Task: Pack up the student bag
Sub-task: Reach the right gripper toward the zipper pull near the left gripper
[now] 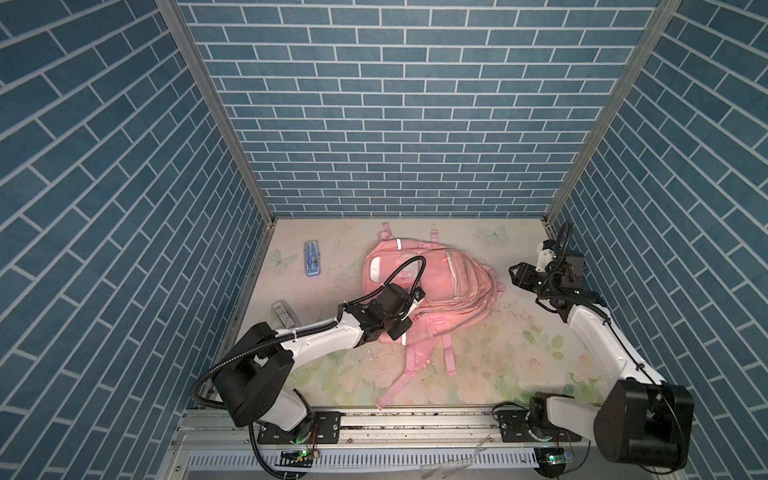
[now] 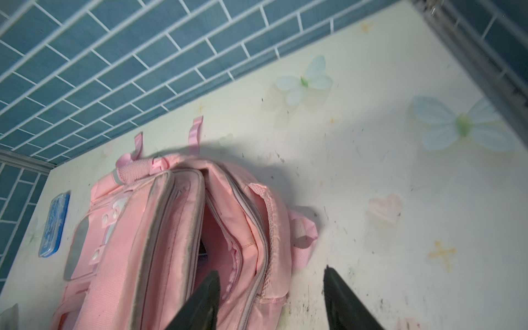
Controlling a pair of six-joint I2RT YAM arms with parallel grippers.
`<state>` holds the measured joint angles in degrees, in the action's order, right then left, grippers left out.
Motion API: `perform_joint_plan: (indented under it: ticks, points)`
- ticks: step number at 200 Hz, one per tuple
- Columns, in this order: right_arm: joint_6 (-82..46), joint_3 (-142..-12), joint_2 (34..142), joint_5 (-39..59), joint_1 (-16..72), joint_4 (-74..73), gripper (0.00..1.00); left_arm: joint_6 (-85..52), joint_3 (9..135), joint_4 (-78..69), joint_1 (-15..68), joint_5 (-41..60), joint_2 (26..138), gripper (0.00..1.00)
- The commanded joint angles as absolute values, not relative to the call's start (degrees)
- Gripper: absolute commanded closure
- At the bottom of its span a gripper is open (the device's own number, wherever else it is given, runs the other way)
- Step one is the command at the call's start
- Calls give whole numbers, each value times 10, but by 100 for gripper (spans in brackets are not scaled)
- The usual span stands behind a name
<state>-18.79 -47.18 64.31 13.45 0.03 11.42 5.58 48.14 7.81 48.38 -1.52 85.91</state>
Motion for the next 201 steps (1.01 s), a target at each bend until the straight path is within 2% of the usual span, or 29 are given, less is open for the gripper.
perform_joint_plan:
  ticks: [1,54,86,123,178,201]
  points:
    - [-122,-456,599,101,59,90,41,-63,515,78,490,22,863,100]
    - [-165,-366,539,66,227,49,52,-154,537,71,493,83,871,100]
    - [-176,-304,523,-23,363,-2,56,-170,545,65,497,105,867,100]
    - [-105,-247,511,-114,486,-85,60,-180,560,58,498,133,877,100]
    - [-27,-218,568,-173,569,-198,67,-235,590,51,502,159,891,100]
    - [-15,-212,596,-238,595,-229,66,-254,601,34,502,182,901,100]
